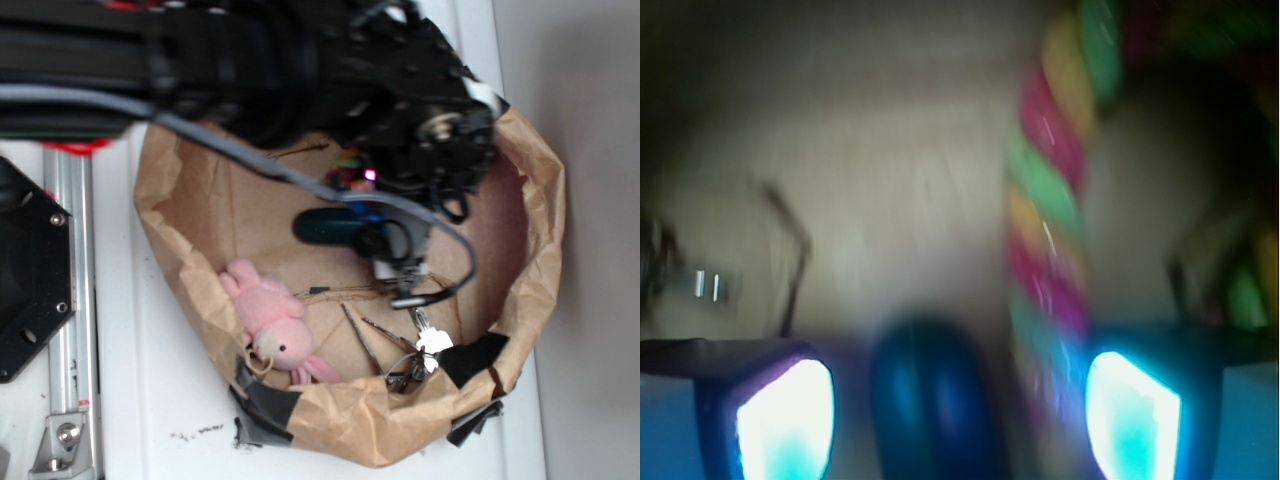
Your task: Grab the multicolored rope.
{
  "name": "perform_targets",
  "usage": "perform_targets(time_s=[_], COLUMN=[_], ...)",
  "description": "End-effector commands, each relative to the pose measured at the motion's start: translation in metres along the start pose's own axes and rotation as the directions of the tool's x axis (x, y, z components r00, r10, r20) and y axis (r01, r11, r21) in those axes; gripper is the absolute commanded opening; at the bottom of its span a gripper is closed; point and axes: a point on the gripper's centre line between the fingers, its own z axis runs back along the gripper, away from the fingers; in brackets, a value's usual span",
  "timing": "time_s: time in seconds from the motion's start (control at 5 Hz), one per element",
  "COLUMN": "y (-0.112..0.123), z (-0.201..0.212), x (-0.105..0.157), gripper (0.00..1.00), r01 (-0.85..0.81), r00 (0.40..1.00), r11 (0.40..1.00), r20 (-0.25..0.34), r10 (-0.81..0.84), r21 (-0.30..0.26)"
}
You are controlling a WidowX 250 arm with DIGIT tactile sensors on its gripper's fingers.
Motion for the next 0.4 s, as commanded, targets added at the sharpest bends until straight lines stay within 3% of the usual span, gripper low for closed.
perform_targets(time_s=[0.0,0.2], y=[0.0131,0.0094], z=[-0.0038,-0.0136], x=[0.0229,0.0246], gripper=[1.0,1.0], r01=[0.012,0.004], r00=[0.999,1.0], r11=[1.0,1.0], r20=[0.034,0.008], r10=[-0.013,-0.004], r21=[0.018,-0.011])
